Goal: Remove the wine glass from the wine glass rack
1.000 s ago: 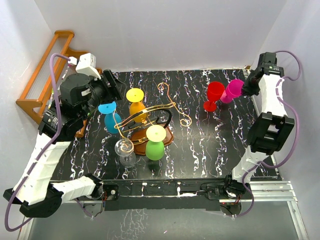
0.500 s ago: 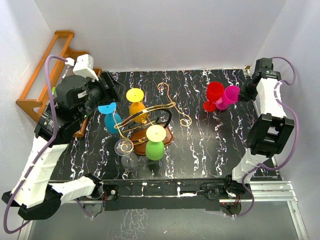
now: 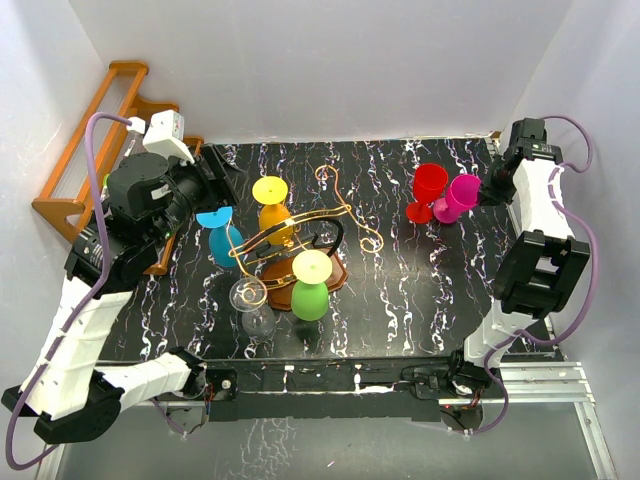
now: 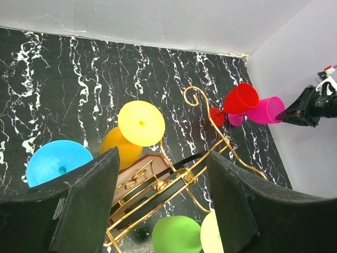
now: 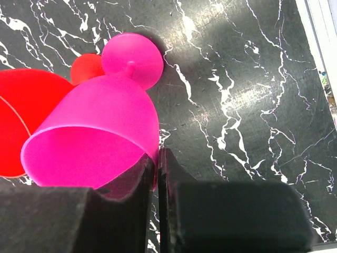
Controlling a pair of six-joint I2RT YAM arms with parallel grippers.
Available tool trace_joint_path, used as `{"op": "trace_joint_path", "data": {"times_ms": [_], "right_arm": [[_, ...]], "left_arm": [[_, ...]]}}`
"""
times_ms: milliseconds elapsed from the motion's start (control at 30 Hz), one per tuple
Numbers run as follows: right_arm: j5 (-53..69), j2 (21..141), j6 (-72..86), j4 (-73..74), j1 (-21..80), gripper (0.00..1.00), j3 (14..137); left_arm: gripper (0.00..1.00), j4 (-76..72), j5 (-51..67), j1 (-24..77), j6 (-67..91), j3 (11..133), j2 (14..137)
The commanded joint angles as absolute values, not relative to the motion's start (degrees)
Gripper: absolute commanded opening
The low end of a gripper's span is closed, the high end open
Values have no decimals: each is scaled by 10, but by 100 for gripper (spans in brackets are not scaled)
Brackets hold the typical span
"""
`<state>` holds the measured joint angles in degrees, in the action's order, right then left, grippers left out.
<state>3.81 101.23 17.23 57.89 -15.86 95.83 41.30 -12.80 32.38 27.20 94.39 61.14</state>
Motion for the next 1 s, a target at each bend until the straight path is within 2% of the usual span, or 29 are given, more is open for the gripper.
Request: {"op": "trace_joint_path", "data": {"times_ms": [0,133,233,467,700,767,800,867,967], "right_arm": [[27,984,167,548,-159,10,948],[39,987,166,543,-158,15,941],[52,986,163,539,-157,22,946],[82,973,163,566,-157,43,1010],[72,912,197,579,-155,44,1088],[150,900,223,573,-148,41,1113],[249,892,240,549,-139,40,1114],[349,891,290,508,-94,38,1119],[337,923,325,484,55,37,1176]], "left_arm": [[65,416,-126,324,263,954,603],[65,415,-126,324,262,954,605],[66,415,-126,324,262,954,605],[66,409,-130,324,263,945,600],[66,403,-134,323,265,930,595],[66,398,-135,324,265,922,592],[66,394,-135,324,265,916,590],[66,391,-138,324,265,910,586],[66,399,-144,324,264,913,588]]}}
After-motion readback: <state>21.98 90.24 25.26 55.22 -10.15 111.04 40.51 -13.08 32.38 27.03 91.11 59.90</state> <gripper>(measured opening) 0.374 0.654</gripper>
